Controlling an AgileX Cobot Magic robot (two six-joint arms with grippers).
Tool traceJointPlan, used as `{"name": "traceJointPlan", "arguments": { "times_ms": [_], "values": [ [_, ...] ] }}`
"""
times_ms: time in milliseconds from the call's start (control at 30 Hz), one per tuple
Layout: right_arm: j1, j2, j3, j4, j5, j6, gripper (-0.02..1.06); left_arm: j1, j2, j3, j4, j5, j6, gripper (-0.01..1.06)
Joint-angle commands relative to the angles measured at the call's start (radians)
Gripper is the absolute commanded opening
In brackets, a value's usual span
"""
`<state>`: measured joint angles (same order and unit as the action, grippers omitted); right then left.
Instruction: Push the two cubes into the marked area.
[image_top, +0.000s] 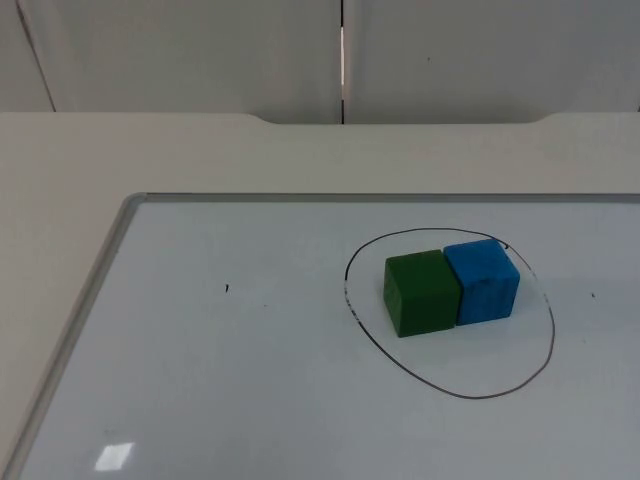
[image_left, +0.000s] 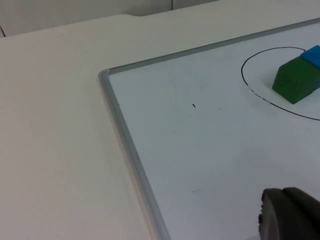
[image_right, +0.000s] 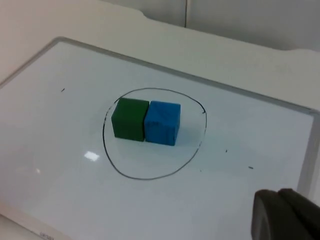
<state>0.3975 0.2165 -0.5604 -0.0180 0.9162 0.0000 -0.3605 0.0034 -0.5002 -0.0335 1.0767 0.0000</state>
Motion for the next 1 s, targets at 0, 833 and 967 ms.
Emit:
{"name": "traceJointPlan", "arguments": {
  "times_ms": [0,833,967],
  "values": [
    [0.007,-0.027,0.004,-0.005,0.033,-0.008,0.0,0.002,-0.003,0.006,0.0,-0.001,-0.006,0.0],
    [0.007,-0.217,0.044,-0.002,0.163,0.0,0.0,0.002,-0.003,0.006,0.0,-0.001,-0.006,0.0],
    [0.007,-0.217,0.044,-0.002,0.163,0.0,0.0,0.002,-0.003,0.006,0.0,-0.001,-0.006,0.0]
  ]
}}
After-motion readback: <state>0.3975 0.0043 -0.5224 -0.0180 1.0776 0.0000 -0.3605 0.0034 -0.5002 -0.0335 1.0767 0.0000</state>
